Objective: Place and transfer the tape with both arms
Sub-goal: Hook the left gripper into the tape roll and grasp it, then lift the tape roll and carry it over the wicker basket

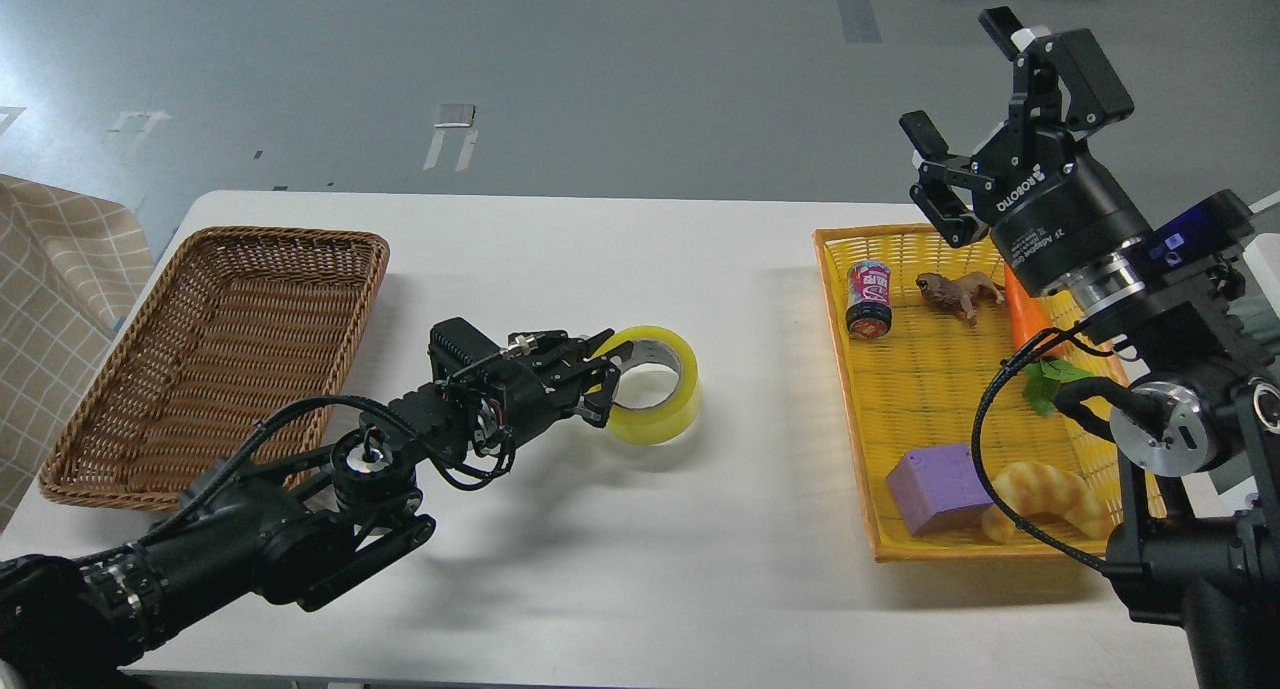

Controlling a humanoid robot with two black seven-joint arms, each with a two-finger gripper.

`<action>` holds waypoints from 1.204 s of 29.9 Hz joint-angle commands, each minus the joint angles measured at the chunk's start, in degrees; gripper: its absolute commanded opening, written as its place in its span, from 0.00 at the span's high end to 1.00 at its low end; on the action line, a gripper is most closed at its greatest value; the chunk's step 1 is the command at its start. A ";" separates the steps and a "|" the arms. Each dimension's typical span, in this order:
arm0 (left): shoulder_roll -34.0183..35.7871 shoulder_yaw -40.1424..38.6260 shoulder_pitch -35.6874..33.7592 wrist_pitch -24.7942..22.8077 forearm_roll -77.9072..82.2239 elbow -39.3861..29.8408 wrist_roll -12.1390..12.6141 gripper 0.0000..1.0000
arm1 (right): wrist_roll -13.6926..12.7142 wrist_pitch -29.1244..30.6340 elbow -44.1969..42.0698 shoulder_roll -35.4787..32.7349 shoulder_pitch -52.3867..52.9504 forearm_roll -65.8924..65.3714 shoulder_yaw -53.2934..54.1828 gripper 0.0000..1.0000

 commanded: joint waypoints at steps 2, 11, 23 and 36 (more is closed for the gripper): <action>3.81 -0.08 -1.97 -0.02 -0.01 -1.39 -0.40 0.98 | 0.00 0.00 -0.08 0.09 -0.21 0.00 0.00 0.00; 15.31 -0.08 -9.17 0.07 -0.01 -2.09 -6.63 0.98 | 0.00 0.00 -0.17 0.09 -0.04 0.00 -0.09 0.00; 29.56 -0.52 -12.26 0.16 -5.29 -1.22 -12.08 0.98 | 0.00 0.00 -0.26 0.17 -0.21 0.00 -0.35 0.00; 34.67 0.28 -8.22 8.77 -8.73 10.64 -20.35 0.94 | 0.00 0.09 -0.26 0.44 -0.30 0.00 -0.88 0.00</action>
